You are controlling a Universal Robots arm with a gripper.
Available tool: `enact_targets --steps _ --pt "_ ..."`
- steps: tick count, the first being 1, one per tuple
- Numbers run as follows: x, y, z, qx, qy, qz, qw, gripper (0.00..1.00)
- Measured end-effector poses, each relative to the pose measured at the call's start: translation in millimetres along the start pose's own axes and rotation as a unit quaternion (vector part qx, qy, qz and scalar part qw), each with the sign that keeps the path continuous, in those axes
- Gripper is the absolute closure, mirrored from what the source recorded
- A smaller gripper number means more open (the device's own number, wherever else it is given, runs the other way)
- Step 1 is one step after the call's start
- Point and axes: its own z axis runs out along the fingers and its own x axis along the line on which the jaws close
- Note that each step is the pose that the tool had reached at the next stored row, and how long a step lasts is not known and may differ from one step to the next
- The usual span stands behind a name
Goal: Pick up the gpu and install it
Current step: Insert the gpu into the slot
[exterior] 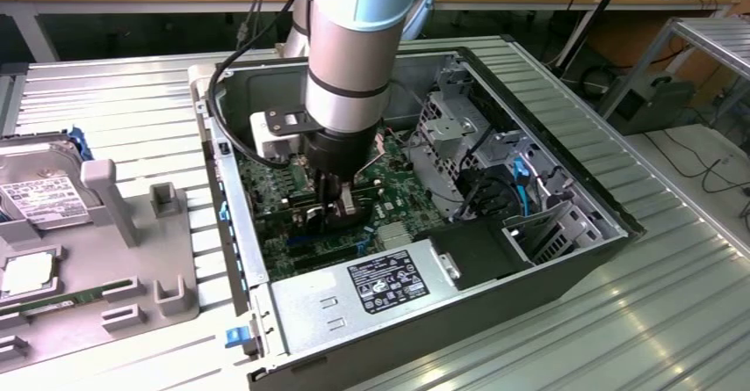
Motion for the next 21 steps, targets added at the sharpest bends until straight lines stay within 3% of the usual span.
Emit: enact_targets --steps 5,9,10,14,16,18,21 --pt "0.4 3.2 -24.3 -0.0002 0.0004 0.001 1.0000 0.59" --pt "0.5 3.6 -26.4 0.0000 0.0005 0.001 1.0000 0.61" --pt "0.5 3.6 -26.5 -0.0001 0.0006 0.001 1.0000 0.68" --pt "0.5 3.6 -26.7 -0.0001 0.0005 0.001 1.0000 0.68" --pt "0.6 3.8 -35.5 -0.0001 0.0004 0.001 1.0000 0.68" --pt "0.9 4.1 -50.3 -0.0001 0.0004 0.002 1.0000 0.68" --pt "0.9 4.2 -51.4 0.0000 0.0004 0.001 1.0000 0.68"
